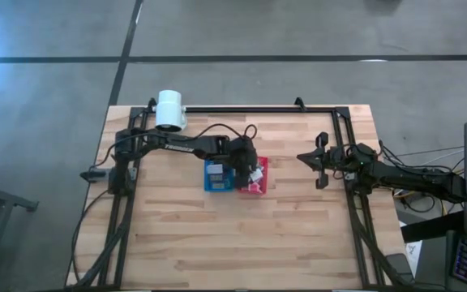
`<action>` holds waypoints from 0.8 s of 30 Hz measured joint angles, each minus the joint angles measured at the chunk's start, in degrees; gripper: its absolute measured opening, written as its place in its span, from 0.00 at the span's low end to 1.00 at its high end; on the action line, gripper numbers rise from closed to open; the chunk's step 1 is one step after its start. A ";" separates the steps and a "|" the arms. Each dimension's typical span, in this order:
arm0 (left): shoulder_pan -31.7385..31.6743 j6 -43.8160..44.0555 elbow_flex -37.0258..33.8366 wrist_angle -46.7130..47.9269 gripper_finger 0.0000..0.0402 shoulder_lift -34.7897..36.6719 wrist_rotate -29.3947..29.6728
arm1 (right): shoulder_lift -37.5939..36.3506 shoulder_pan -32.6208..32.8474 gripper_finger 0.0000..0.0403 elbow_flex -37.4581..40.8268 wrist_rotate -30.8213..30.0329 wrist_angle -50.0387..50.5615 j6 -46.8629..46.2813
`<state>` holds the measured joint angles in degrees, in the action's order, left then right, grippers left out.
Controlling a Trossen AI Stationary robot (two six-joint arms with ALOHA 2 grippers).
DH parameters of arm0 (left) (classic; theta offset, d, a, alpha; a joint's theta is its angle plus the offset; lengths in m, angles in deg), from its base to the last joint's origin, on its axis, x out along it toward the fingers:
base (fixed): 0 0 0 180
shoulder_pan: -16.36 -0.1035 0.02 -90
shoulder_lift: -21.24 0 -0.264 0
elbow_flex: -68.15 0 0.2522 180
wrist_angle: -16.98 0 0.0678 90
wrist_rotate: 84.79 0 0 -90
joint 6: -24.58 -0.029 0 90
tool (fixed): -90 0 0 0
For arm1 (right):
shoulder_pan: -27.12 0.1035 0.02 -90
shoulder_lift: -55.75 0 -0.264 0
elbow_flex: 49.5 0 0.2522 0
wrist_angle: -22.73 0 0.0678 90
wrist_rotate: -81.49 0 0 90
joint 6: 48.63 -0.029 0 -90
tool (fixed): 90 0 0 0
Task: Pick & Place Office items
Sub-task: Put the white charger adapter into the red bin, then return to Home Position
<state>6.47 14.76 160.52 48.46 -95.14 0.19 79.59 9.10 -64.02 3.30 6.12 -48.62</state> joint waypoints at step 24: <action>0.00 0.04 -0.44 0.51 0.56 1.71 0.26 | 0.00 -0.02 0.02 0.00 0.11 -0.02 -0.01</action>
<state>6.47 14.80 160.08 48.96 -93.43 0.45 79.59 9.08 -64.02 3.41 6.10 -48.63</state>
